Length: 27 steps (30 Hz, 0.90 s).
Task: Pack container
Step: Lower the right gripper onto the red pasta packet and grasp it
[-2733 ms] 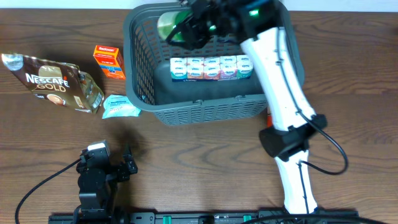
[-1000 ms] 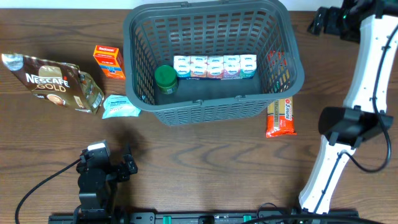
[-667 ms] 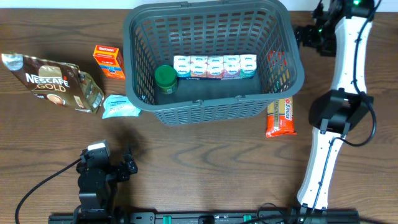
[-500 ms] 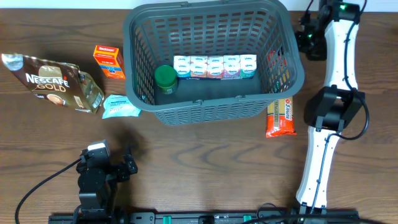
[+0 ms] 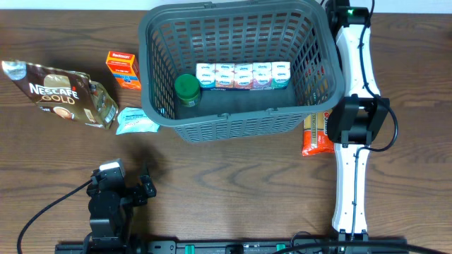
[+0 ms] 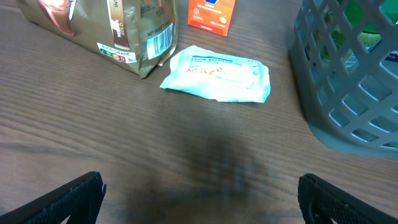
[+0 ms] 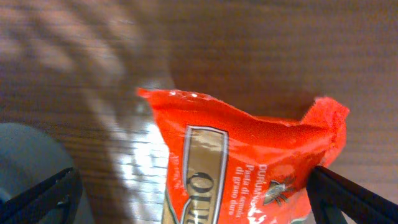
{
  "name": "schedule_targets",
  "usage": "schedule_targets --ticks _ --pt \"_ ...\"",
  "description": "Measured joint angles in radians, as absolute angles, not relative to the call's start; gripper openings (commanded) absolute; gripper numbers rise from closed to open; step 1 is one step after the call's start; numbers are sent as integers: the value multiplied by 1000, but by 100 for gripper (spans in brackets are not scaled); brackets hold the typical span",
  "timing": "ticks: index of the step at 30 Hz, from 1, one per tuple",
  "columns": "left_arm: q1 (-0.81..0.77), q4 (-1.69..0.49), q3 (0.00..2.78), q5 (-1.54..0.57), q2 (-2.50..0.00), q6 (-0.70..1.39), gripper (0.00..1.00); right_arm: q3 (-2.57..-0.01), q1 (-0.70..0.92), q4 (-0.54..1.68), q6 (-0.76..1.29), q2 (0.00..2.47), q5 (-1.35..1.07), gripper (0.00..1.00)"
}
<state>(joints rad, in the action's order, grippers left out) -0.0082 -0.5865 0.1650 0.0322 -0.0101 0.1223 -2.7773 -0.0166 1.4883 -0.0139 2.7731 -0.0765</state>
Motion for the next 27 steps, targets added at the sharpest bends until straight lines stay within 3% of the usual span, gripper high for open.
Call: schedule_targets --ticks 13,23,27 --pt "-8 -587 165 32 -10 122 99 -2770 -14 1564 111 2775 26 99" --pt "-8 -587 165 32 -10 122 98 -2678 -13 1457 118 2774 3 99" --pt "-8 -587 165 32 -10 122 98 -2667 -13 1446 117 2768 -1 91"
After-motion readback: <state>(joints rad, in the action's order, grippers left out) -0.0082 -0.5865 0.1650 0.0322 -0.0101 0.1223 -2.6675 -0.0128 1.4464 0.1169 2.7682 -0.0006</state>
